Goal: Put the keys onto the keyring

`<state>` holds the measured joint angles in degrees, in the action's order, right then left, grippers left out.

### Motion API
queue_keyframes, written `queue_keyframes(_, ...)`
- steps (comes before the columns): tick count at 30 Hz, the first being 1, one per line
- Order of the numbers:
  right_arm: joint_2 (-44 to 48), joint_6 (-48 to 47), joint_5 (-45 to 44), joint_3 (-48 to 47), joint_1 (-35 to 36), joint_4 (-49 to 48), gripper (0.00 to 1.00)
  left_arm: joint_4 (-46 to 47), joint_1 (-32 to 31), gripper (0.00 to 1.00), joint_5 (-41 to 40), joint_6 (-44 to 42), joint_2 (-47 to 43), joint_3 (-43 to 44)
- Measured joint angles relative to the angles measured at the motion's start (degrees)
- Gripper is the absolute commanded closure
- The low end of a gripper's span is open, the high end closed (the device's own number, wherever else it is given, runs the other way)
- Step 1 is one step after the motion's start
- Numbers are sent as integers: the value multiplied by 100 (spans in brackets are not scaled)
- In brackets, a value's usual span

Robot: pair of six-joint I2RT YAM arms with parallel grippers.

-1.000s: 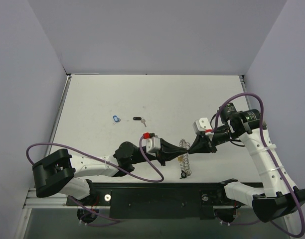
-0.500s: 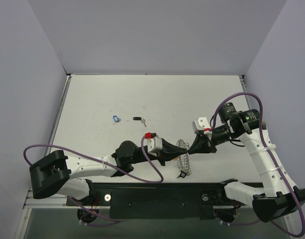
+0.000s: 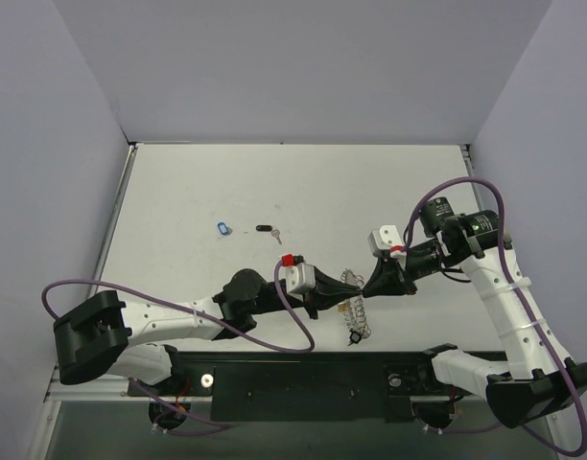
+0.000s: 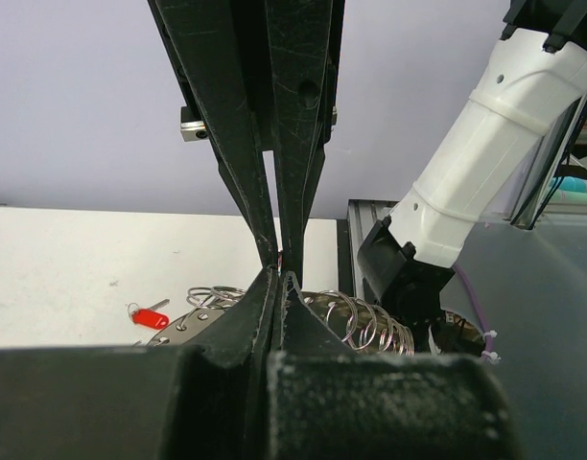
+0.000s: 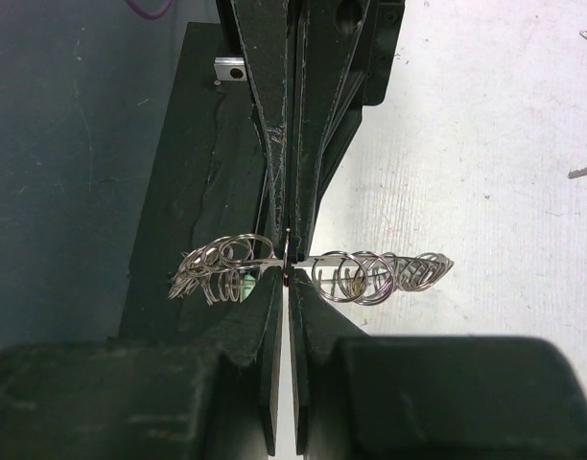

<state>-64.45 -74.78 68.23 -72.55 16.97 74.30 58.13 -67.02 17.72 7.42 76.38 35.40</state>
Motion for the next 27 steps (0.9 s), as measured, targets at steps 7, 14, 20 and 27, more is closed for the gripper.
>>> queue_keyframes(7,0,48,-24,0,0,-24,95,-168,0,100,-15,-50,-46,44)
queue_keyframes(14,90,199,26,0,-153,31,48,-125,13,100,-120,-63,-181,-164)
queue_keyframes(20,468,227,190,7,-1058,50,43,181,125,100,-79,70,-533,-691)
queue_keyframes(27,802,546,317,540,-1919,33,42,1025,835,100,407,1023,-892,-1211)
